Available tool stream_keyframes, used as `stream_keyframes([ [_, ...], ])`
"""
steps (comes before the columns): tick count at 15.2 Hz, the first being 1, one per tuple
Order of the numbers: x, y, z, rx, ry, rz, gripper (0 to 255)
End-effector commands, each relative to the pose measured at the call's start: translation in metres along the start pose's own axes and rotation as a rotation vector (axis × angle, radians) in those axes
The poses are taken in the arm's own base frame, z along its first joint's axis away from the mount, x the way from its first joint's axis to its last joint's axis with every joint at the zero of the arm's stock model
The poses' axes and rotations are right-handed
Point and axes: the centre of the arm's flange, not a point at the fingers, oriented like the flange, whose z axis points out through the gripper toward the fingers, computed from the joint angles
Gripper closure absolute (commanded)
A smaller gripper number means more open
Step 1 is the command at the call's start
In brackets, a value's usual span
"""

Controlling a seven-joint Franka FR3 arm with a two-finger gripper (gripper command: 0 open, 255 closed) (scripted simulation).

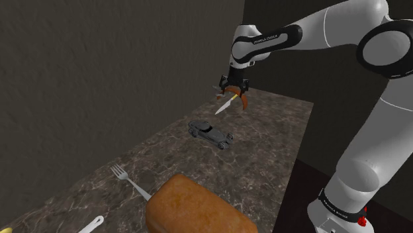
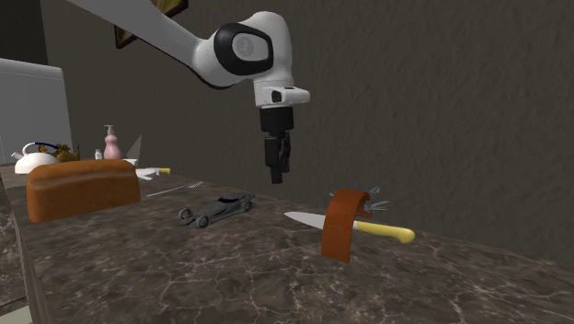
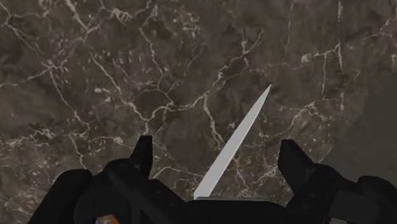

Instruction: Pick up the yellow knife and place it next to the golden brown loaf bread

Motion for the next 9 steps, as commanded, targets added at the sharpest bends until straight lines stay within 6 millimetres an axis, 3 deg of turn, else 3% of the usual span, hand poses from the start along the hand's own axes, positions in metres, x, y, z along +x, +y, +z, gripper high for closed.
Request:
stream_keyframes([
  [1,0.021,-0.008,0.018,-0.015,0.002,0.075,0],
  [9,0.107,-0.02,0.079,-0.074,0.011,0.358,0],
])
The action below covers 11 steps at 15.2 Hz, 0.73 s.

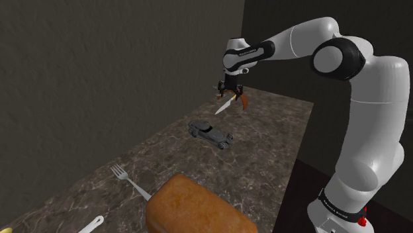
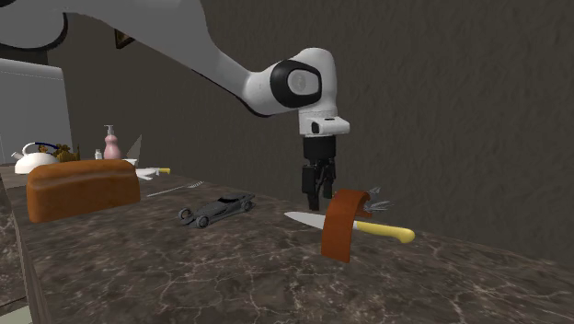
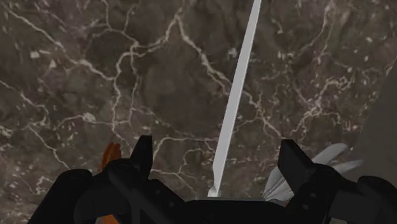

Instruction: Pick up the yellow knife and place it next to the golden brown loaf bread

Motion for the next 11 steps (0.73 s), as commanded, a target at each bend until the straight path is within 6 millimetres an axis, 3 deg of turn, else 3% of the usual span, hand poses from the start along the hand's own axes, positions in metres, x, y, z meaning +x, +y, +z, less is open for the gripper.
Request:
stream_keyframes([
  [1,0.024,-0.011,0.016,-0.015,0.003,0.073,0],
  [3,0.042,-0.016,0.029,-0.027,0.005,0.134,0],
  [11,0.042,-0.014,0.069,-0.027,0.005,0.134,0],
])
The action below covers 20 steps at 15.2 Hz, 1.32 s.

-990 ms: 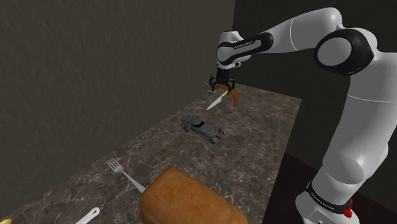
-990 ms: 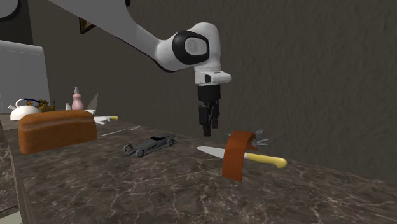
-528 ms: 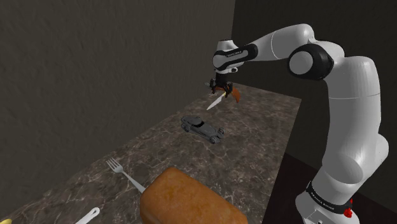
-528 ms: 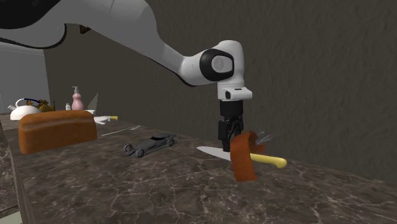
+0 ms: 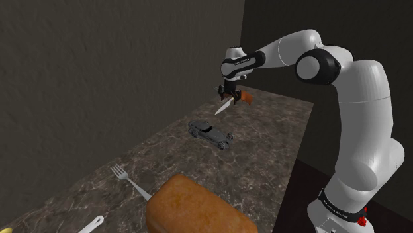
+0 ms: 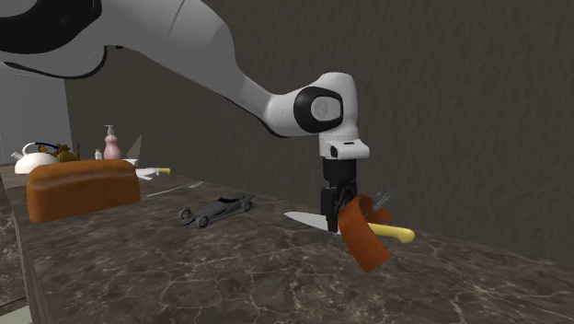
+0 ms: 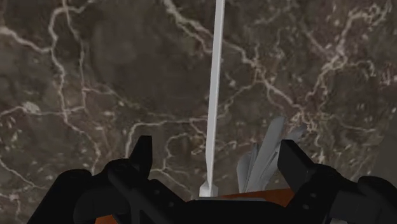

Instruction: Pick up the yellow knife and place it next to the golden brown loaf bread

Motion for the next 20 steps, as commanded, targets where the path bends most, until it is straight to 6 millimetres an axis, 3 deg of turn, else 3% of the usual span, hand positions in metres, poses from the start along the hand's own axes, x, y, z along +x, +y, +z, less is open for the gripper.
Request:
stream_keyframes([
  [1,0.001,0.002,0.017,-0.018,-0.006,0.002,0],
  [7,0.001,0.002,0.017,-0.018,-0.006,0.002,0],
  [8,-0.001,0.004,0.017,-0.018,-0.006,0.002,255],
  [16,-0.003,0.005,0.019,-0.018,-0.006,0.002,255],
  [20,0.002,0.001,0.001,-0.018,-0.006,0.002,255],
])
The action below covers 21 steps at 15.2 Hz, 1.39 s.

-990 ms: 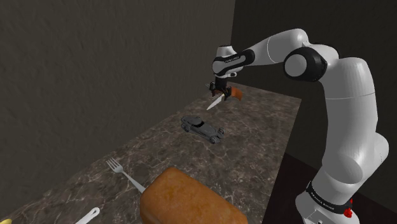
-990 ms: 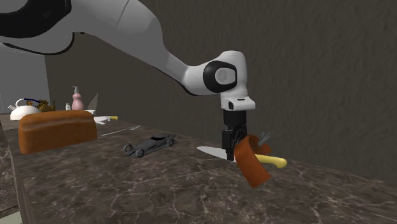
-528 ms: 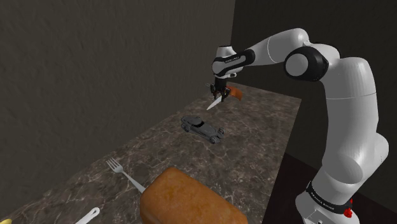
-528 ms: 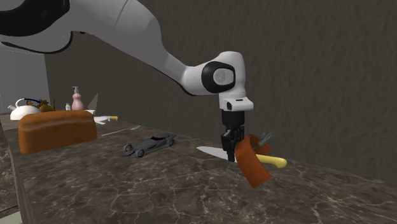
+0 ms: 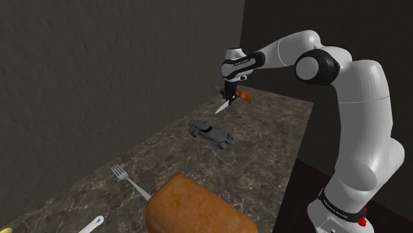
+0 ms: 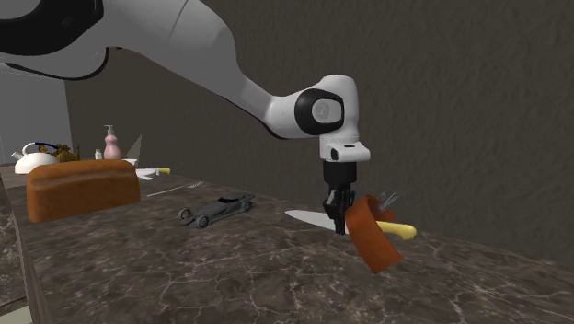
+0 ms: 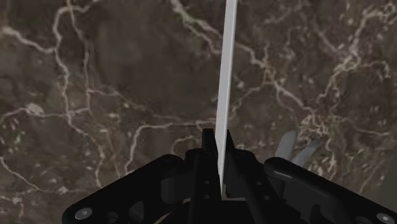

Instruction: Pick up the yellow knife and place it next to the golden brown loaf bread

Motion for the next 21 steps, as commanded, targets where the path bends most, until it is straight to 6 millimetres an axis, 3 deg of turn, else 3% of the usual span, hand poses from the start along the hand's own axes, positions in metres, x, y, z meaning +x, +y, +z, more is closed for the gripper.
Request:
stream_keyframes([
  [1,0.001,-0.001,-0.01,-0.001,0.0,0.0,255],
  [21,0.006,-0.002,-0.115,-0.001,0.0,0.0,255],
])
